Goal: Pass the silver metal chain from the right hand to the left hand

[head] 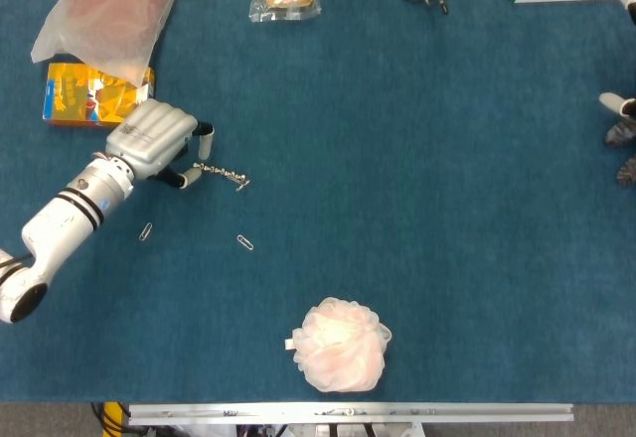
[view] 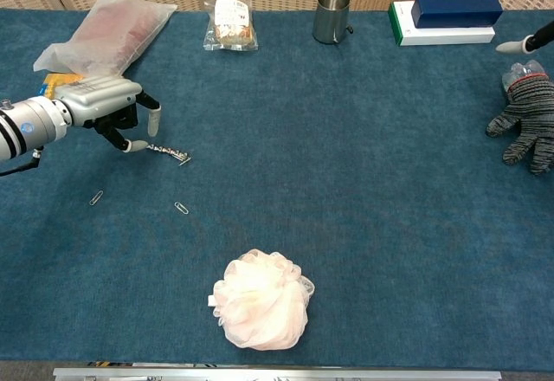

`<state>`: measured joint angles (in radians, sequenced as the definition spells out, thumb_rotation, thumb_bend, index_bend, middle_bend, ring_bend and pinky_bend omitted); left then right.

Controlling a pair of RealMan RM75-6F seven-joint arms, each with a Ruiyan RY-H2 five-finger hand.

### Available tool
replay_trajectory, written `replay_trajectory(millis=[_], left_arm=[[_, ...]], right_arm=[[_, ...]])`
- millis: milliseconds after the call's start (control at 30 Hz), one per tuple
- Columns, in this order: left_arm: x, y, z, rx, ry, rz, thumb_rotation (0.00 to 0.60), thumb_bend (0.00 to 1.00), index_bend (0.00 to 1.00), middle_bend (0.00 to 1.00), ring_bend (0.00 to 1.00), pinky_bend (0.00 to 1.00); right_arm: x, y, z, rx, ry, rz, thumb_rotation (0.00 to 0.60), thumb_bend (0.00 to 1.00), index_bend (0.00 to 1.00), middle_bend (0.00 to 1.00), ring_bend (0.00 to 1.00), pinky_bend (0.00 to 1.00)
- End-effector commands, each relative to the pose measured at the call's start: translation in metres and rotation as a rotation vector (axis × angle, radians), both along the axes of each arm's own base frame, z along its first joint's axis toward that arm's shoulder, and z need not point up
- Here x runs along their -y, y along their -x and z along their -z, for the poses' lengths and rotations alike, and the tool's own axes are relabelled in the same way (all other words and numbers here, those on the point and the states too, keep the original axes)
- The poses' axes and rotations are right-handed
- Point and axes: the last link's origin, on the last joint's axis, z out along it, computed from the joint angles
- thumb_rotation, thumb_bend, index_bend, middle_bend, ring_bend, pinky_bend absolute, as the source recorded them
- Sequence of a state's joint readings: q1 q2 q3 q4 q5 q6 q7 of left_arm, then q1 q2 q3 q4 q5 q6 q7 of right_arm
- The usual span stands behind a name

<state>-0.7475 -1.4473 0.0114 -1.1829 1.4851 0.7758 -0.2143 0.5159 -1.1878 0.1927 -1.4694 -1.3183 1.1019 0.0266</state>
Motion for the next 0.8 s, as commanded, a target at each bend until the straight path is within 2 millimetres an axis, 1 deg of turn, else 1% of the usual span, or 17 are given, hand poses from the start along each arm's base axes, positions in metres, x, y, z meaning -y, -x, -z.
replay_trajectory(millis=[33,333,800], left_arm=[[-0.001,0.000,0.002,-0.005,0.001,-0.003,0.600,0.30,0.50,1.00,1.00,1.00],[-0.001,-0.002,0.010,-0.025,0.015,-0.007,0.600,0.30,0.49,1.00,1.00,1.00],[0.000,0.001,0.016,-0.057,0.002,-0.009,0.600,0.30,0.48,1.00,1.00,1.00]], right_arm=[[0.000,0.000,0.000,0.001,-0.001,0.001,0.600,0.00,0.12,0.03,0.00,0.03],[0.000,0.001,0.002,0.004,-0.008,0.000,0.600,0.00,0.13,0.03,0.00,0.03],[0.000,0.003,0.003,0.007,-0.011,0.003,0.600,0.00,0.13,0.03,0.00,0.03]])
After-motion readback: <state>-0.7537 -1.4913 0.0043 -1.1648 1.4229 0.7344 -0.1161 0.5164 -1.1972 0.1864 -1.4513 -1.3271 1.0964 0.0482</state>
